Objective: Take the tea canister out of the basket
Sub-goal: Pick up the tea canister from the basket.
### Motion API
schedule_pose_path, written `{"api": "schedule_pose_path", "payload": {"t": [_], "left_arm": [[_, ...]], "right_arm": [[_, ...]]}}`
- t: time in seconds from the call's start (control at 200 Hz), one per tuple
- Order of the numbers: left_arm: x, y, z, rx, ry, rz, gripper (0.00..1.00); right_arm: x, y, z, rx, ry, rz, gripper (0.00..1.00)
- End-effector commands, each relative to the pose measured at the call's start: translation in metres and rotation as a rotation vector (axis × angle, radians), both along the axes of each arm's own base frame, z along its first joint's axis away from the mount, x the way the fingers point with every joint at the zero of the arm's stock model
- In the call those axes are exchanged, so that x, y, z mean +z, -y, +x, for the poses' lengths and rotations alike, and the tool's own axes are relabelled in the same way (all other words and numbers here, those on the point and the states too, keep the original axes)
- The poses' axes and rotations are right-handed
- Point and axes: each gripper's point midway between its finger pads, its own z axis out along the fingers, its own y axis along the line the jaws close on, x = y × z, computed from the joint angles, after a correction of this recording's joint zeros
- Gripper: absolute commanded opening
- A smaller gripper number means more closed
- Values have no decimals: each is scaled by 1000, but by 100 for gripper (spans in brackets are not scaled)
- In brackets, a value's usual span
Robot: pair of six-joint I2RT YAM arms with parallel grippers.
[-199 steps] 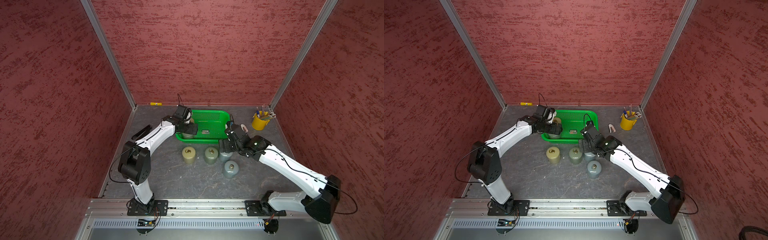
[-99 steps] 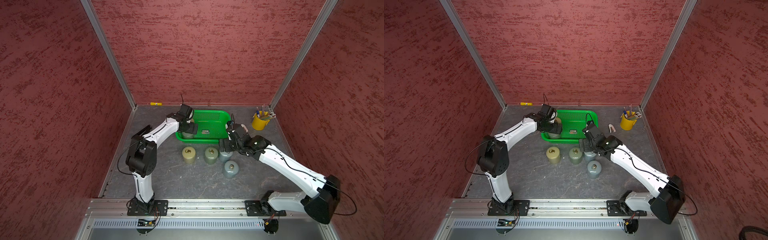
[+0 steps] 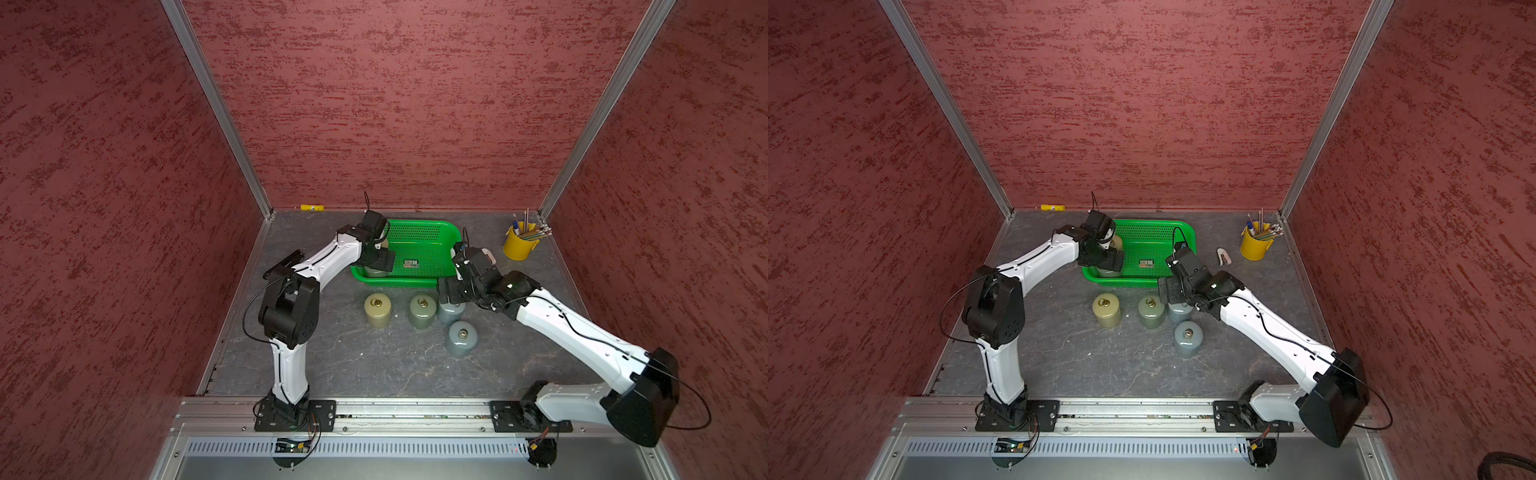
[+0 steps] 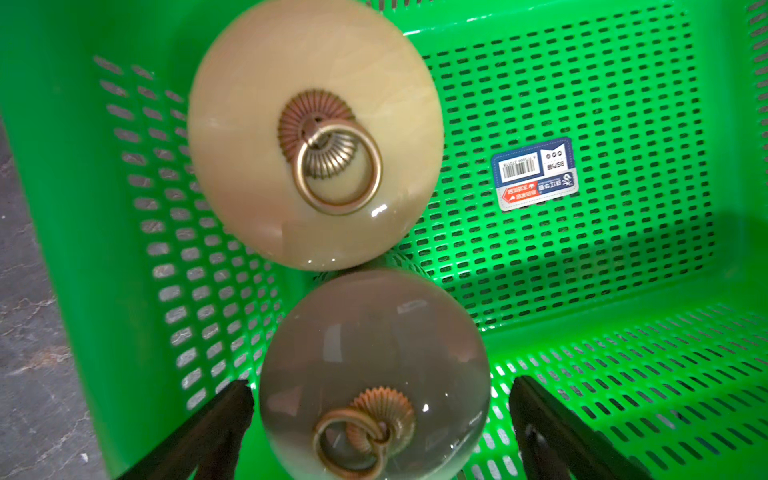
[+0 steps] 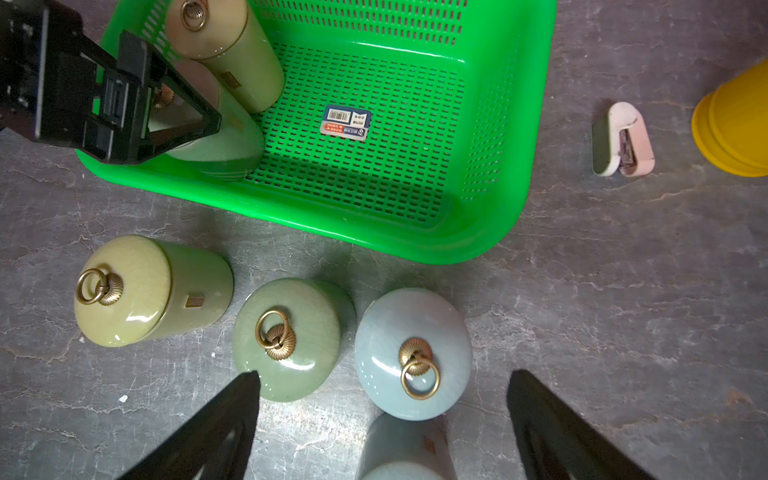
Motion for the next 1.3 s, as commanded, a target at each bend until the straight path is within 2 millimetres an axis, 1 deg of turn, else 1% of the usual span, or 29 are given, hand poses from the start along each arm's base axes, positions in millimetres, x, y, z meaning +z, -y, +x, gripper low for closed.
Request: {"api": "schedule_pose_path", "payload": {"t": [0.0,0.105,0.165,0.215,0.245,0.396,0.481,0.586,0.701,0.731,0.766,0.867,0.957,1.027,1.297], "left_arm": [[-9,2,-3,-21,-32,35,99],[-16,3,-4,-26,-54,40,94],[-19,2,-4,-27,-65,43,88],[-19,3,-4,-29,-68,42,81],[-19,4,-4,-29,-69,40,78],[-16,5,-3,-38,-59,50,76],[-12,9,-3,-51,-48,45,72],[-10,16,-5,-70,-39,42,71],[-3,25,-6,-92,-22,34,63],[1,28,-6,-97,-13,31,58],[4,30,-6,-104,-7,28,56],[18,37,-8,-122,16,21,55],[36,46,-15,-150,51,14,54],[50,51,-21,-172,80,-1,52],[103,64,-42,-247,173,-49,52]], "right_arm": [[-5,-2,2,10,-4,7,96],[-8,-2,2,11,-9,2,96],[-8,-2,3,10,-10,1,96],[-10,-3,3,11,-15,-2,96],[-9,-3,4,12,-14,-2,96],[-11,-3,6,8,-12,-4,95],[-11,-4,6,7,-12,-2,94],[-10,-5,7,9,-9,2,94],[-9,-4,7,7,-3,0,94],[-8,-3,7,6,-1,0,94],[-7,-3,7,4,1,-1,94],[-6,-1,8,-1,12,-3,92],[-3,-1,9,-9,23,9,91],[-1,0,10,-22,39,21,89],[5,13,13,-76,71,8,88]]}}
